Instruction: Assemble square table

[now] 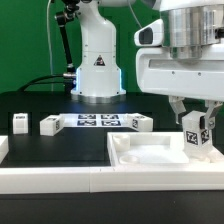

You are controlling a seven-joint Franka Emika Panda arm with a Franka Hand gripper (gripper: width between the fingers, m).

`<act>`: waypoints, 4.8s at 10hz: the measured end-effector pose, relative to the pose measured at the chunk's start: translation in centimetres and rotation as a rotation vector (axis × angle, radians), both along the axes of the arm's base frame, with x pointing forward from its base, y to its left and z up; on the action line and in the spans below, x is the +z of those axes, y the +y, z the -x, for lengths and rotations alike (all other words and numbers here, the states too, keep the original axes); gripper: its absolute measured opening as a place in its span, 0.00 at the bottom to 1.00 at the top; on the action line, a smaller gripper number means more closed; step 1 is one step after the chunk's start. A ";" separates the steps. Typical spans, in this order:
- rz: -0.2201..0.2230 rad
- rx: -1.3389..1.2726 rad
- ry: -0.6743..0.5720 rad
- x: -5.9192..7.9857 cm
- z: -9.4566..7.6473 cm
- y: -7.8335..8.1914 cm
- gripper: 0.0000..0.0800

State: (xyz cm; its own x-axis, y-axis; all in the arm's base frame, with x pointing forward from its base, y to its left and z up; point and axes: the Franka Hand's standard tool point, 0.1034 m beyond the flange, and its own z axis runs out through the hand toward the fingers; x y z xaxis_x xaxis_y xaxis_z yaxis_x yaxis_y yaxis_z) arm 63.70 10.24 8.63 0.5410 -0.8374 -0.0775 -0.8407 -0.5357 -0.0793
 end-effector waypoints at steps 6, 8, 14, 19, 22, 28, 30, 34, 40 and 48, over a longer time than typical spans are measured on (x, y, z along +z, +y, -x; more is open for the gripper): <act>-0.016 -0.477 0.065 0.1 0.6 0.7 0.36; -0.031 -0.631 0.086 0.1 0.6 1.8 0.36; -0.052 -0.646 0.093 0.2 0.6 2.0 0.56; -0.035 -0.215 0.086 -0.1 1.0 1.6 0.81; -0.036 0.023 0.056 -0.1 1.0 1.5 0.81; -0.027 0.529 -0.043 0.2 0.8 1.7 0.81; -0.025 0.644 -0.058 0.2 0.8 1.4 0.81; -0.021 0.835 -0.083 0.2 0.7 1.1 0.64; -0.022 0.794 -0.077 0.2 0.7 1.0 0.36; -0.053 0.118 0.006 0.0 0.6 0.7 0.36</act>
Offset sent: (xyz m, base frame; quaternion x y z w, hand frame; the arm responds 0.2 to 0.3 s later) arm 0.0006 0.0099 -0.0032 -0.0035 -0.0036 0.1653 0.9862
